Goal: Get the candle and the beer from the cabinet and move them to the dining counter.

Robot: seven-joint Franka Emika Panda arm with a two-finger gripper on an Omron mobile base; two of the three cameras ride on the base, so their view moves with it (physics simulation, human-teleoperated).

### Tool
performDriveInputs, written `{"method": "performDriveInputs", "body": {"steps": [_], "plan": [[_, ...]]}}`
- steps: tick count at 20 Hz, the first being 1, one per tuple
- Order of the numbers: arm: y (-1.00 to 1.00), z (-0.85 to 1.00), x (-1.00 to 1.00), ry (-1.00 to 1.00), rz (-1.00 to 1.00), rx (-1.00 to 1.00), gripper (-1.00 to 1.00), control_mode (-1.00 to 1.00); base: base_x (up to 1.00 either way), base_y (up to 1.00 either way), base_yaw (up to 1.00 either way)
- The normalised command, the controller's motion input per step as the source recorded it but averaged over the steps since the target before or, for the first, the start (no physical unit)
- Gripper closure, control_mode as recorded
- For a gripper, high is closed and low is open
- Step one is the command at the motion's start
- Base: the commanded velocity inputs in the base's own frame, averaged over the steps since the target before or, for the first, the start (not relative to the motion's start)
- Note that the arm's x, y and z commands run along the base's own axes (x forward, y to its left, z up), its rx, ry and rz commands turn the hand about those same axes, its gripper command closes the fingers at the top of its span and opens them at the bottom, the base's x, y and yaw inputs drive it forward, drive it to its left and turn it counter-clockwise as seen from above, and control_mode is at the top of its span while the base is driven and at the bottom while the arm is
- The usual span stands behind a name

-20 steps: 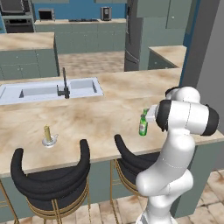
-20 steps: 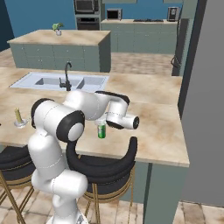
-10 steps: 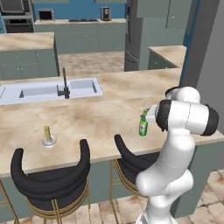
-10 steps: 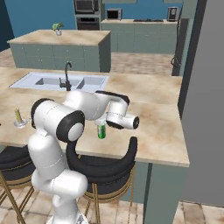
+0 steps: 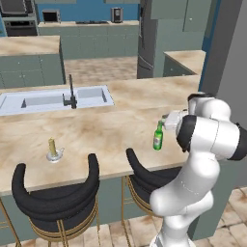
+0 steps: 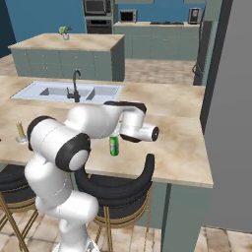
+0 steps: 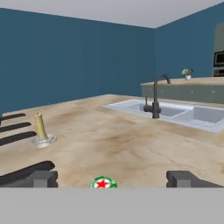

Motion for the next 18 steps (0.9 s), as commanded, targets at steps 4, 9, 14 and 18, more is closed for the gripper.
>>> {"method": "performDriveInputs", "body": {"steps": [4, 9, 14, 18], "plan": [[0.26, 0.77, -0.17, 0.00, -0.04, -0.02, -1.00, -1.00, 0.00, 0.00, 0.00], [0.26, 0.72, -0.14, 0.11, -0.09, 0.00, -1.00, -1.00, 0.00, 0.00, 0.00], [0.22, 0.60, -0.19, 0.25, -0.24, 0.00, -1.00, -1.00, 0.00, 0.00, 0.00], [0.18, 0.54, -0.31, 0.28, -0.32, 0.00, -1.00, -1.00, 0.00, 0.00, 0.00]]}}
